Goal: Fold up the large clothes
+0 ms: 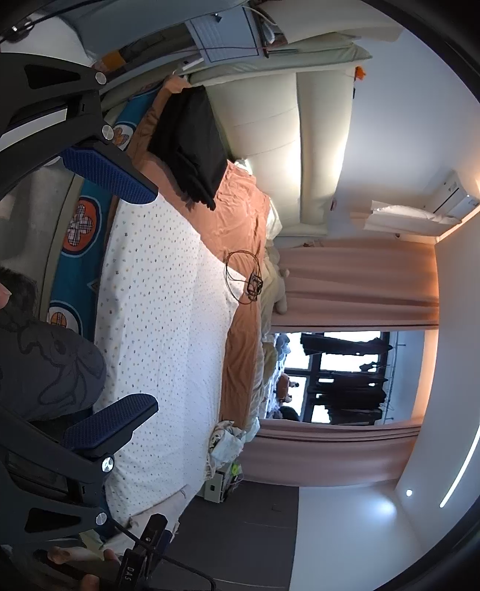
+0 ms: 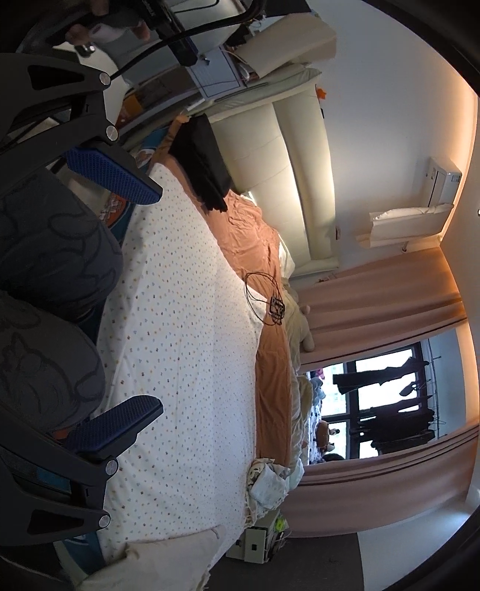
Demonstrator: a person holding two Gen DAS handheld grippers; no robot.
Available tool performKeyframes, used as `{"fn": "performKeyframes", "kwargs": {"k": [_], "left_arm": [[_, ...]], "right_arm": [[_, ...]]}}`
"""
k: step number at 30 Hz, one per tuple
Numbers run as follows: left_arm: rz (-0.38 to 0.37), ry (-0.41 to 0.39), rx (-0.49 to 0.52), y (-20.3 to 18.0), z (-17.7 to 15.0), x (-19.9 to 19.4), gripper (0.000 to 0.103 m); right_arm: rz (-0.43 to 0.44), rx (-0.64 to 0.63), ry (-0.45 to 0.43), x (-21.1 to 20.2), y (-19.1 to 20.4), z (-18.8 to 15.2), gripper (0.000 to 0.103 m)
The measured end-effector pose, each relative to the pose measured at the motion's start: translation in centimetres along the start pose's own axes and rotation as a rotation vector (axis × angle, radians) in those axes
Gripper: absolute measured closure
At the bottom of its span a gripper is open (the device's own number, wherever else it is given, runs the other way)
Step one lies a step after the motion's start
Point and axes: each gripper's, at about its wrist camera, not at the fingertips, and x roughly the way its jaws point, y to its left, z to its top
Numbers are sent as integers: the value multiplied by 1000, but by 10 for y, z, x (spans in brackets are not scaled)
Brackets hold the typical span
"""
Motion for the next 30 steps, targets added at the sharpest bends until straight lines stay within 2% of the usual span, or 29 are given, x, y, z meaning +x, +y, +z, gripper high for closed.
{"fn": "performKeyframes", "kwargs": {"k": [30], "left_arm": [[15, -4, 2, 1, -9, -17, 0]], "right_arm": [[1, 50, 15, -11, -1, -12, 0]]}}
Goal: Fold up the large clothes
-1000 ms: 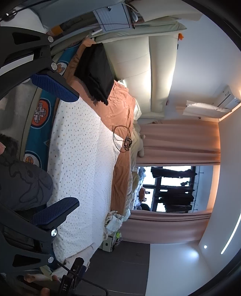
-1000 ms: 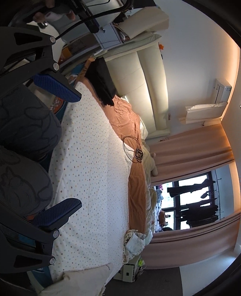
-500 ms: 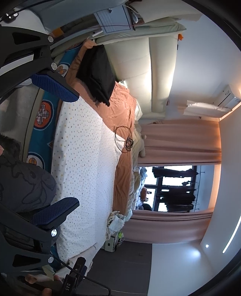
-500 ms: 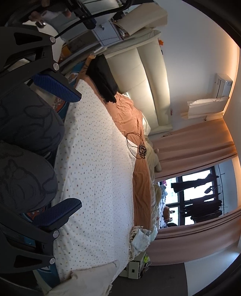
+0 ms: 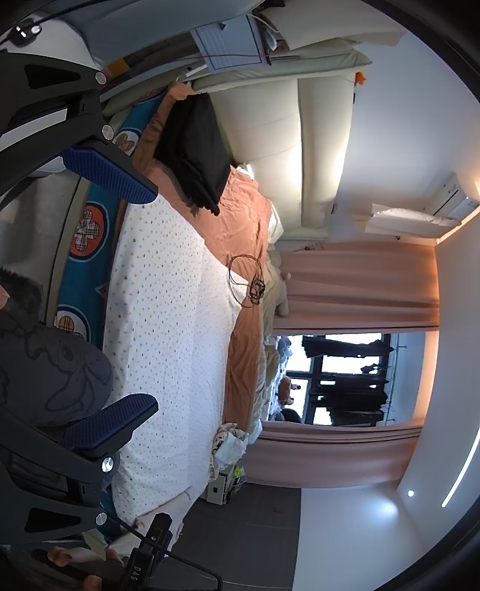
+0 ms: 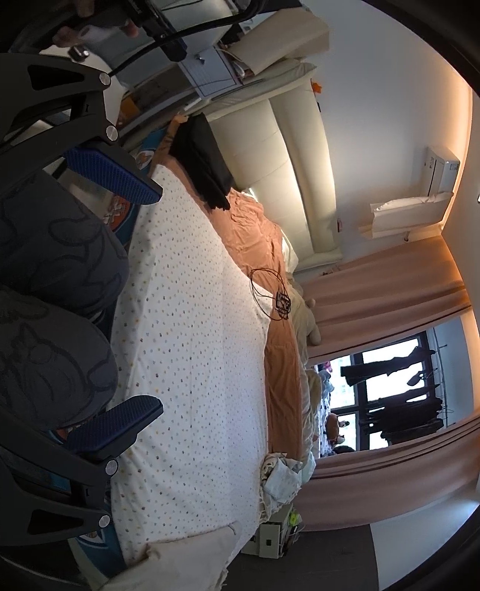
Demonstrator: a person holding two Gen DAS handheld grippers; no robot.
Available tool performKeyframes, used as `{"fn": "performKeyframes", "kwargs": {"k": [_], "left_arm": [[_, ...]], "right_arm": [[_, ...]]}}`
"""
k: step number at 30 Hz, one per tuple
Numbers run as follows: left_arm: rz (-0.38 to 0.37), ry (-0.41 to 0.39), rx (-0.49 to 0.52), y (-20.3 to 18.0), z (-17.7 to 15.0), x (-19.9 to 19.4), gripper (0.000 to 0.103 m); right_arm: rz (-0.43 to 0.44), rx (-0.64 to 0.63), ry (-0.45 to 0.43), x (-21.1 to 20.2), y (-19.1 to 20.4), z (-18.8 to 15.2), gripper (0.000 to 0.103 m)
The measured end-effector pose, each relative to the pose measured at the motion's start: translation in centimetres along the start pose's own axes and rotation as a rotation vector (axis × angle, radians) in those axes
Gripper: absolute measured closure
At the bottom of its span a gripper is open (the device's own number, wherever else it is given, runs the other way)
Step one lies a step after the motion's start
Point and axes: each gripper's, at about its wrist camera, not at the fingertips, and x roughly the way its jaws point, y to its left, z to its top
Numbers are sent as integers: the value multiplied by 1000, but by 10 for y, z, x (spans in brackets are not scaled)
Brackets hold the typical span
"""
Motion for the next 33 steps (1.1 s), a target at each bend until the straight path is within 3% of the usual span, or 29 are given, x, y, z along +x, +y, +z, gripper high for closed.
{"fn": "performKeyframes", "kwargs": {"k": [33], "left_arm": [[-17, 2, -16, -2, -2, -4, 0]], "right_arm": [[-31, -4, -10, -9, 5, -2, 0]]}}
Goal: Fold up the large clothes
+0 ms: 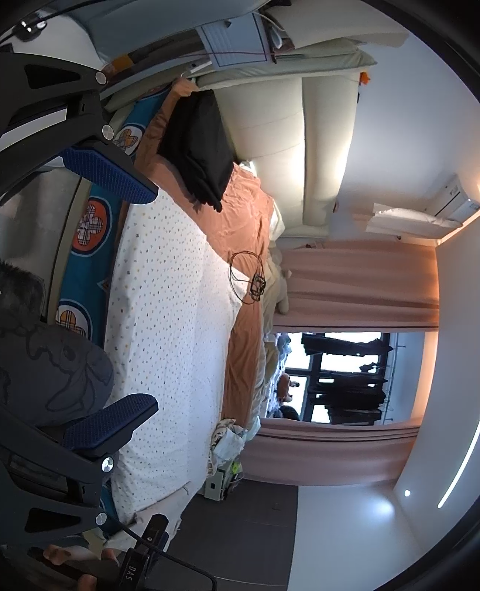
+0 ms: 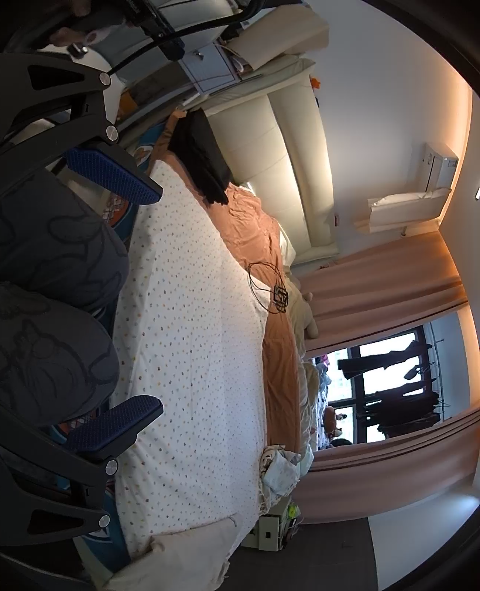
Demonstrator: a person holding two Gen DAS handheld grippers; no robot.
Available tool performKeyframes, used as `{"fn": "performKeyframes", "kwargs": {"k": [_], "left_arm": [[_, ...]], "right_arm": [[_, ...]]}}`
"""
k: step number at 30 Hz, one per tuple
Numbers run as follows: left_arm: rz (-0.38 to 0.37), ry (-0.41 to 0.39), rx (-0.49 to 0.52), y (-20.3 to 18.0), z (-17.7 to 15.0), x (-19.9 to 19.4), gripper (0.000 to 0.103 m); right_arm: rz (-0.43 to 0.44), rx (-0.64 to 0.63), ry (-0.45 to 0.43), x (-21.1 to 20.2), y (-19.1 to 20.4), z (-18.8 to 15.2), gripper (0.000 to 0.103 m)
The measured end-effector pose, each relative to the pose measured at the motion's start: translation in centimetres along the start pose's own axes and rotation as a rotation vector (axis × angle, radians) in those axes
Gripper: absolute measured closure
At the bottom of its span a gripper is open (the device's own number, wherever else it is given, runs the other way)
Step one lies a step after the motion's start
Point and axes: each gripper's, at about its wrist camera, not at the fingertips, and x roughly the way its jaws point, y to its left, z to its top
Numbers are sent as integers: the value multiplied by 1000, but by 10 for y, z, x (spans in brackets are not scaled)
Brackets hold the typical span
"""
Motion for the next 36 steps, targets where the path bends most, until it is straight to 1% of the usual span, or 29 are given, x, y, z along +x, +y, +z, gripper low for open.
{"fn": "performKeyframes", "kwargs": {"k": [11, 22, 25, 28, 31, 36], "left_arm": [[-1, 2, 23, -5, -1, 0, 0], [10, 8, 12, -2, -3, 2, 0], [31, -16, 28, -3, -3, -2, 0], [17, 1, 45, -5, -3, -1, 0], [19, -2, 49, -5, -2, -1, 0], [25, 2, 16, -1, 0, 1, 0]], "right_arm": [[1, 6, -2, -3, 4, -1, 0], [1, 5, -6, -4, 4, 0, 0], [-3, 10, 1, -2, 6, 0, 0], [-4, 12, -3, -4, 8, -1, 0], [-4, 11, -3, -4, 10, -1, 0], [-5, 7, 2, -3, 11, 0, 0]]}}
